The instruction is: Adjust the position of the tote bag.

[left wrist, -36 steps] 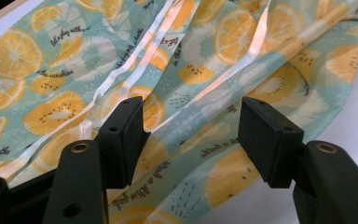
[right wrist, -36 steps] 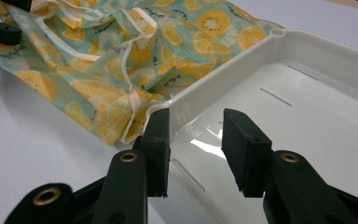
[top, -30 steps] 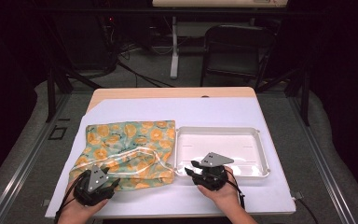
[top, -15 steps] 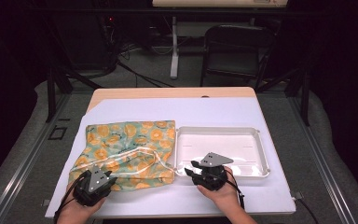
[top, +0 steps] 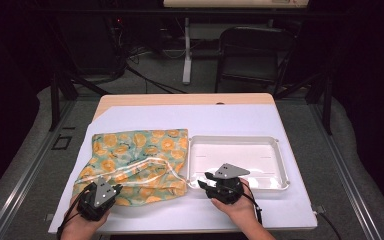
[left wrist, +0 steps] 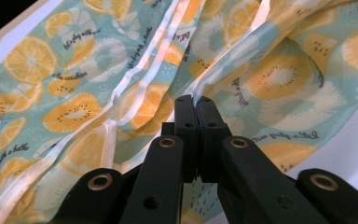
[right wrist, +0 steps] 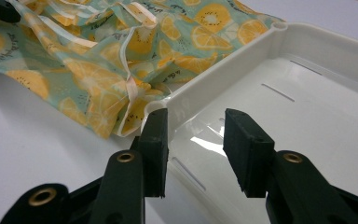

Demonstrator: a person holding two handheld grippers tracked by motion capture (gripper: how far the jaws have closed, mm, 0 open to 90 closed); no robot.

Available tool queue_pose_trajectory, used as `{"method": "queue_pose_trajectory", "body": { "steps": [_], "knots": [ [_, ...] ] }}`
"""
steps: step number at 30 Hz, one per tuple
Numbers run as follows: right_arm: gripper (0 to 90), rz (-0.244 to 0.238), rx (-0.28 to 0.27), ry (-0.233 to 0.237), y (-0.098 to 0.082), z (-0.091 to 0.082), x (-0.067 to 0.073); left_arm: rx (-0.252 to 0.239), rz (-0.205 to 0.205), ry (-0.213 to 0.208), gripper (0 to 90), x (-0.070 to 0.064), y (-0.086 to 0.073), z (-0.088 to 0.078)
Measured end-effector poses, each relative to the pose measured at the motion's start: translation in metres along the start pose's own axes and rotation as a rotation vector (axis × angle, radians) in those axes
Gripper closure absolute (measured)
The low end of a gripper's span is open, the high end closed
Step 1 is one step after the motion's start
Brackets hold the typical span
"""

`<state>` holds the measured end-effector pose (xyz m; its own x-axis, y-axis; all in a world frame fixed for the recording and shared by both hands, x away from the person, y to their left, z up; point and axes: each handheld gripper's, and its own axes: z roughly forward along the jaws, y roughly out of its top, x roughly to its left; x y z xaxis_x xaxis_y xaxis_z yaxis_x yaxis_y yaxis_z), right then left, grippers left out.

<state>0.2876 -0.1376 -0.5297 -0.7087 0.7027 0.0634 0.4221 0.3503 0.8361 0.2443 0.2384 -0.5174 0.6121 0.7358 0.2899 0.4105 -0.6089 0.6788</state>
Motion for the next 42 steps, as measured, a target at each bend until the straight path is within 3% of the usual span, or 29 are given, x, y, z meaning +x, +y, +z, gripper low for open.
{"method": "queue_pose_trajectory", "body": {
  "steps": [9, 17, 20, 25, 35, 42],
  "knots": [
    [59.9, 0.01, -0.003, -0.001, 0.0, 0.001, 0.0, -0.036, -0.025, 0.053, 90.0, 0.005, 0.004, -0.002],
    [59.7, 0.012, -0.007, -0.004, 0.0, 0.001, 0.0, -0.101, -0.094, 0.118, 90.0, 0.022, 0.022, -0.003],
    [59.6, 0.018, -0.011, -0.008, 0.0, 0.0, -0.001, -0.107, -0.097, 0.136, 90.0, 0.028, 0.03, -0.002],
    [59.5, 0.028, -0.017, -0.008, 0.0, -0.002, -0.003, -0.096, -0.073, 0.127, 90.0, 0.04, 0.046, 0.0],
    [59.5, 0.033, -0.018, -0.01, 0.0, -0.002, -0.003, -0.129, -0.109, 0.148, 90.0, 0.055, 0.08, 0.007],
    [58.9, 0.05, -0.02, -0.018, -0.001, -0.005, -0.004, -0.153, -0.107, 0.147, 90.0, 0.063, 0.103, 0.015]
  ]
}}
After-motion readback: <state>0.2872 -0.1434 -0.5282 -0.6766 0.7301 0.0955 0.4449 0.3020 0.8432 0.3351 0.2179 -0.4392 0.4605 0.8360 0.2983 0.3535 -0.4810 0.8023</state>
